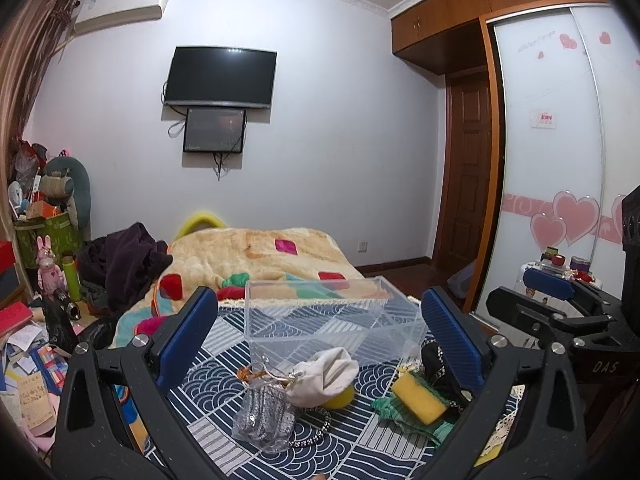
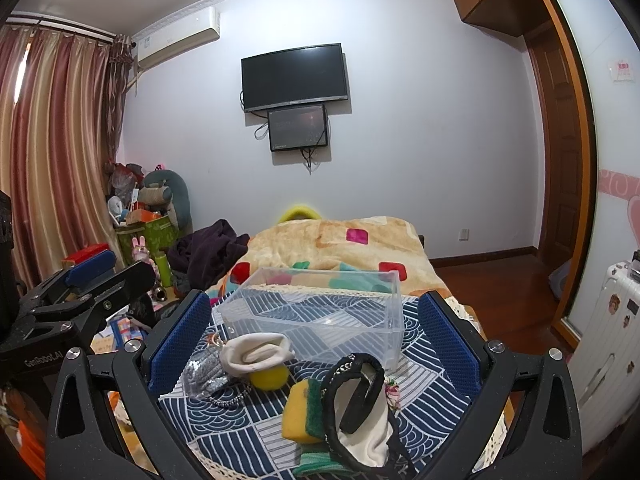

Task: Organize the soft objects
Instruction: 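Grasp the white cloth with the left gripper while the right grasps the black chain-strap bag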

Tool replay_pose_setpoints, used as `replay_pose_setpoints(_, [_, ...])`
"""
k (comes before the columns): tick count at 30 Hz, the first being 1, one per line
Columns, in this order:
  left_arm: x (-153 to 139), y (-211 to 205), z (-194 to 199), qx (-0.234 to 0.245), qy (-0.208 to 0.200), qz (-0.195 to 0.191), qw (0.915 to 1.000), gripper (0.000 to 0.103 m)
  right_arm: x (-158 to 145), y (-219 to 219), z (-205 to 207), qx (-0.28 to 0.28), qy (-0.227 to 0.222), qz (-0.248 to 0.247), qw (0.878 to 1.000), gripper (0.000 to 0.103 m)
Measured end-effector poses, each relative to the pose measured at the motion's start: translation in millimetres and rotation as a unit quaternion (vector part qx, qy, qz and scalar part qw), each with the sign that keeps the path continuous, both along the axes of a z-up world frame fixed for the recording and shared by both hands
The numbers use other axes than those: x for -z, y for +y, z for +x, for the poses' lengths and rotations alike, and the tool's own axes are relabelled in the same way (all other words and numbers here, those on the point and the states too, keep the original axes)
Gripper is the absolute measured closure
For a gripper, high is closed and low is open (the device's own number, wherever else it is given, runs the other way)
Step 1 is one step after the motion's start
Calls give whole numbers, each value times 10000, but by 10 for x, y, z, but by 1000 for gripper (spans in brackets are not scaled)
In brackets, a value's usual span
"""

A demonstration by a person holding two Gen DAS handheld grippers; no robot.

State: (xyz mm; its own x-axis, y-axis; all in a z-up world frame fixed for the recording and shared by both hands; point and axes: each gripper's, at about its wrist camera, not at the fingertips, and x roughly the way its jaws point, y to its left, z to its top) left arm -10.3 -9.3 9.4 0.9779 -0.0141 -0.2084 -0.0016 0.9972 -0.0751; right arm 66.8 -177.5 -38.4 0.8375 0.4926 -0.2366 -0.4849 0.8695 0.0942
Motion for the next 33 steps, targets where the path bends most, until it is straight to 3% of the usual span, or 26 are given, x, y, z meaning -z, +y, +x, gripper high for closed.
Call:
replay_pose_setpoints(8, [342, 59, 342, 93, 690, -133, 9975, 0, 226, -65, 262, 103, 440, -91, 9989, 0])
replay_pose_setpoints(14, [607, 49, 540, 154, 975, -191, 9949, 1, 435, -149, 445, 170, 908, 17, 9957, 0])
replay_pose_setpoints(18, [773, 13, 714, 310, 1310, -263, 9906, 18, 573, -192, 521, 174, 1199, 26, 9926, 1])
replay_pose_setpoints(26, [1067, -37, 889, 289, 1699, -186, 9849, 29, 774, -123, 632, -122, 1687, -65, 9856, 17])
replay_pose_setpoints(33, [1182, 17, 933, 301, 1861, -287, 9816, 55, 890, -79, 745, -227, 1974, -81, 9800, 56])
